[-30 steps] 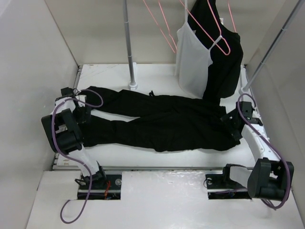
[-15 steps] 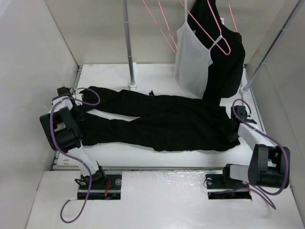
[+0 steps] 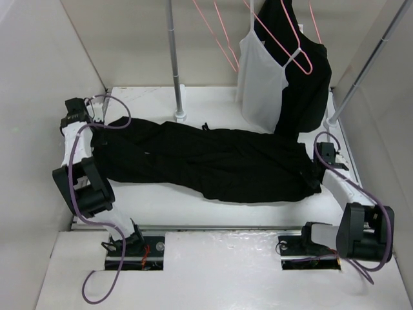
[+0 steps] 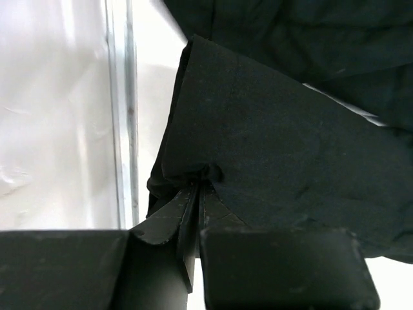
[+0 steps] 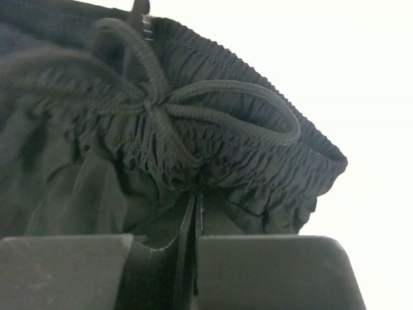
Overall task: Place the trousers on the hanger
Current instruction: Flatten out the trousers at the center of the board.
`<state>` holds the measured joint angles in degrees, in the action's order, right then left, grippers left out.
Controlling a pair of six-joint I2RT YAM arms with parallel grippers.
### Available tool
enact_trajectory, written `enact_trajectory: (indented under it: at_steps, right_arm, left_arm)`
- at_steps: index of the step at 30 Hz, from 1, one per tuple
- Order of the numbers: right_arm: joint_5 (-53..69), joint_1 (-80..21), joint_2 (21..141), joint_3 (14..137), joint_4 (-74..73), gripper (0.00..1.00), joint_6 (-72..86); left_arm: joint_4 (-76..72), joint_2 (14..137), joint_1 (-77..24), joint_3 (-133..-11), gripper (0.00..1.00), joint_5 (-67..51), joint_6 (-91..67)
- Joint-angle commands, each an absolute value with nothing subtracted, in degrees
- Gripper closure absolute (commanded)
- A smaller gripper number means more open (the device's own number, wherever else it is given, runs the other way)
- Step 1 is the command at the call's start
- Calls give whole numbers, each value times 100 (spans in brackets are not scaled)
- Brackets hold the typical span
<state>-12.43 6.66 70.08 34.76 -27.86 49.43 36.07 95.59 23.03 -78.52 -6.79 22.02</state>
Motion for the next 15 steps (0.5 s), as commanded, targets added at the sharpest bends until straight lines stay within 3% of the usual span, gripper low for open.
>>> enact_trajectory:
  at_steps: [1, 15]
  right_arm:
    - [-1415, 633, 6515, 3840, -2680, 100, 4632]
    - [-1336, 633, 6004, 4641, -2769, 100, 4237]
  left_arm:
    - [3744, 9124, 2145, -8340, 100, -765, 2285]
    - [3814, 8956, 2145, -8947, 100, -923, 2206]
